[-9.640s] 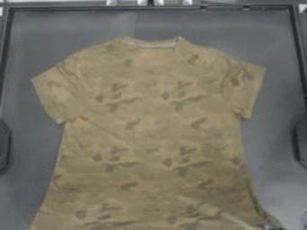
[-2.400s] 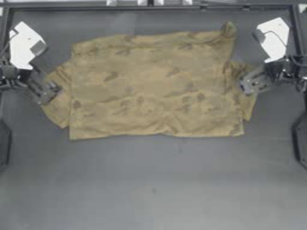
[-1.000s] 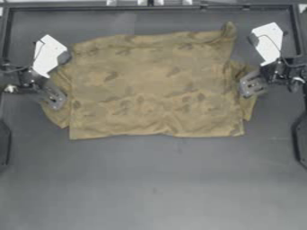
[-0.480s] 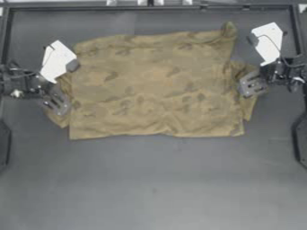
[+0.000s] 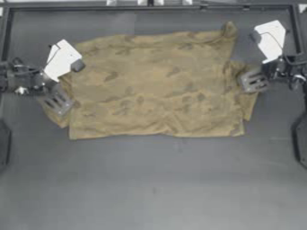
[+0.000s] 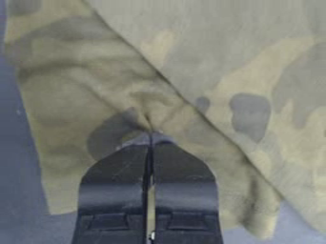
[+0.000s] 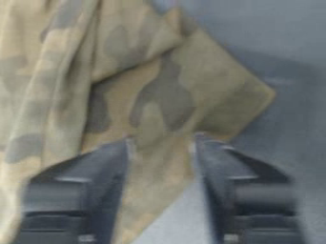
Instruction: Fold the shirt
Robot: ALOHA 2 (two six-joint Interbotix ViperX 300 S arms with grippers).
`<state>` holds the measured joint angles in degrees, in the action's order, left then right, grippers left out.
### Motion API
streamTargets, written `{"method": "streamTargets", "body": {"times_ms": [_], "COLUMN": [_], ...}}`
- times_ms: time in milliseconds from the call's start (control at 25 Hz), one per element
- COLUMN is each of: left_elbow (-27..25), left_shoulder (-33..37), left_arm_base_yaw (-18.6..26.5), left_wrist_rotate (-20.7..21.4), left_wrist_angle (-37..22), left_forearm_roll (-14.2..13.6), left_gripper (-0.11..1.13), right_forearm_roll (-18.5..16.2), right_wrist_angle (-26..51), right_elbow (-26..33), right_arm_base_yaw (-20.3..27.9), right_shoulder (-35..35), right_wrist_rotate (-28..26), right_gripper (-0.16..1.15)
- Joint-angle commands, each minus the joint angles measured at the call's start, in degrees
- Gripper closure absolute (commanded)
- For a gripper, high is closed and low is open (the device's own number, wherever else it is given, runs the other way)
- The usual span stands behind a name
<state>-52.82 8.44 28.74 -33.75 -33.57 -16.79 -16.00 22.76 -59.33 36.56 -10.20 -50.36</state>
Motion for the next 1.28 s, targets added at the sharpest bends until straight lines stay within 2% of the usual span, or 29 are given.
{"method": "streamTargets", "body": {"times_ms": [40, 280, 360, 720, 1000, 1280], "left_elbow": [1.14, 1.58, 1.76, 2.81, 6.77, 10.9], "left_shoulder": [3.08, 5.01, 5.71, 8.09, 8.44, 8.35], "left_arm_base_yaw": [-0.09, 0.0, -0.09, -0.44, -1.76, -2.55], "left_wrist_rotate": [0.09, 0.0, 0.09, 0.18, 1.49, 2.81], "left_wrist_angle": [-0.35, -1.76, -2.37, -2.72, -2.72, -2.72], "left_forearm_roll": [-0.35, -0.7, -0.7, -1.05, -1.05, -1.05], "left_gripper": [0.98, 0.98, 0.98, 0.98, 0.98, 0.98], "right_forearm_roll": [0.62, 1.14, 1.14, 1.05, -0.18, -0.09], "right_wrist_angle": [-0.44, -0.44, -0.44, 2.37, 10.99, 11.78], "right_elbow": [0.35, 0.97, 1.58, 4.13, 8.53, 10.9], "right_arm_base_yaw": [-0.79, -2.11, -2.81, -4.66, -6.5, -8.61], "right_shoulder": [1.05, 5.01, 5.45, 2.29, -3.6, -7.91], "right_wrist_rotate": [0.18, 0.0, 0.0, 0.09, 0.0, -0.09], "right_gripper": [0.47, 0.87, 0.96, 0.92, 0.92, 0.91]}}
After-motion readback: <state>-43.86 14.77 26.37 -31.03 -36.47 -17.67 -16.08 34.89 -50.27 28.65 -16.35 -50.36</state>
